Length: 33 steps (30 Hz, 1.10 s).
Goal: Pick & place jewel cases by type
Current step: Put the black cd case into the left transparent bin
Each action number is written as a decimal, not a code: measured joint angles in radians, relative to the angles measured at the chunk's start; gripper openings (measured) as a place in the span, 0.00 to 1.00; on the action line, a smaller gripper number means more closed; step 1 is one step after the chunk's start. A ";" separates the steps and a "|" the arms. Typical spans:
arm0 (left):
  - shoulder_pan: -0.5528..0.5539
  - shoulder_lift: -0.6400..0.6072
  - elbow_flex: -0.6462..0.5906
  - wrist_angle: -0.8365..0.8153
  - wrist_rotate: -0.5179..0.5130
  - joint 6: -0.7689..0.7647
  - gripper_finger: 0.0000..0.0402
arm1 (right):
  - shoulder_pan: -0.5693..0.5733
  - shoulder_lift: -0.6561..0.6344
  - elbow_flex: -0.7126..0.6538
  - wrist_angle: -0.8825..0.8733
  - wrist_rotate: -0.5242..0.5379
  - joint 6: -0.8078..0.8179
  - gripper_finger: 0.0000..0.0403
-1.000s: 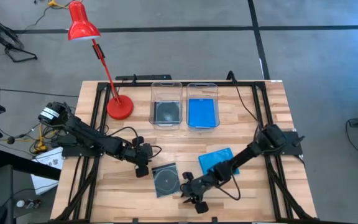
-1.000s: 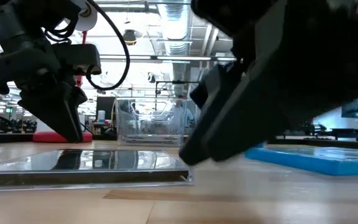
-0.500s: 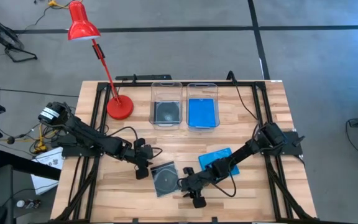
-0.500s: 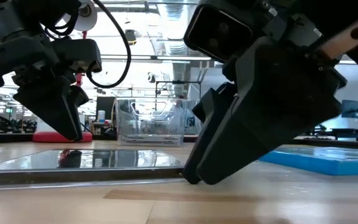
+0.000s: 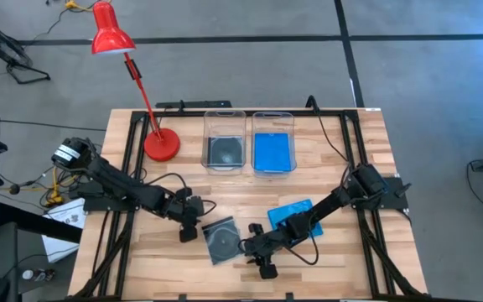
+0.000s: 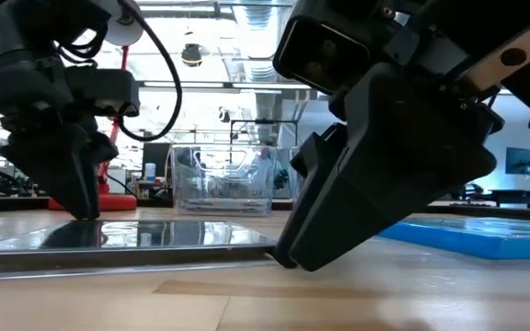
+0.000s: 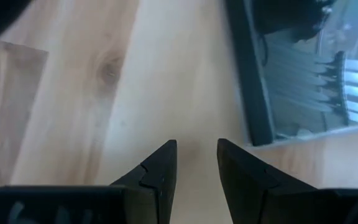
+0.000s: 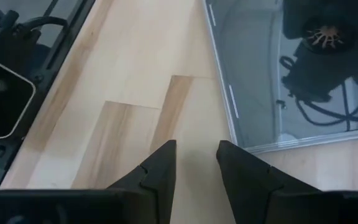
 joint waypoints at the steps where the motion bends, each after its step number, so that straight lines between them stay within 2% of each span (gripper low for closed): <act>1: -0.007 0.000 0.000 0.000 0.000 0.000 0.27 | -0.001 0.000 0.000 0.000 0.008 0.003 0.29; 9: -0.043 0.002 0.000 0.014 -0.001 -0.005 0.27 | -0.030 0.000 -0.001 -0.002 0.022 0.028 0.29; 18: -0.035 0.117 0.011 0.112 0.044 -0.049 0.27 | -0.057 0.000 -0.001 -0.019 0.043 0.037 0.29; 25: -0.012 0.087 0.002 0.152 0.077 -0.095 0.27 | -0.075 0.000 -0.001 -0.041 0.069 0.043 0.29; 30: 0.007 0.066 -0.002 0.161 0.069 -0.136 0.27 | -0.076 -0.001 -0.001 -0.098 0.135 0.065 0.29; 33: 0.025 0.067 -0.002 0.165 0.097 -0.166 0.27 | -0.076 -0.003 0.000 -0.121 0.169 0.079 0.29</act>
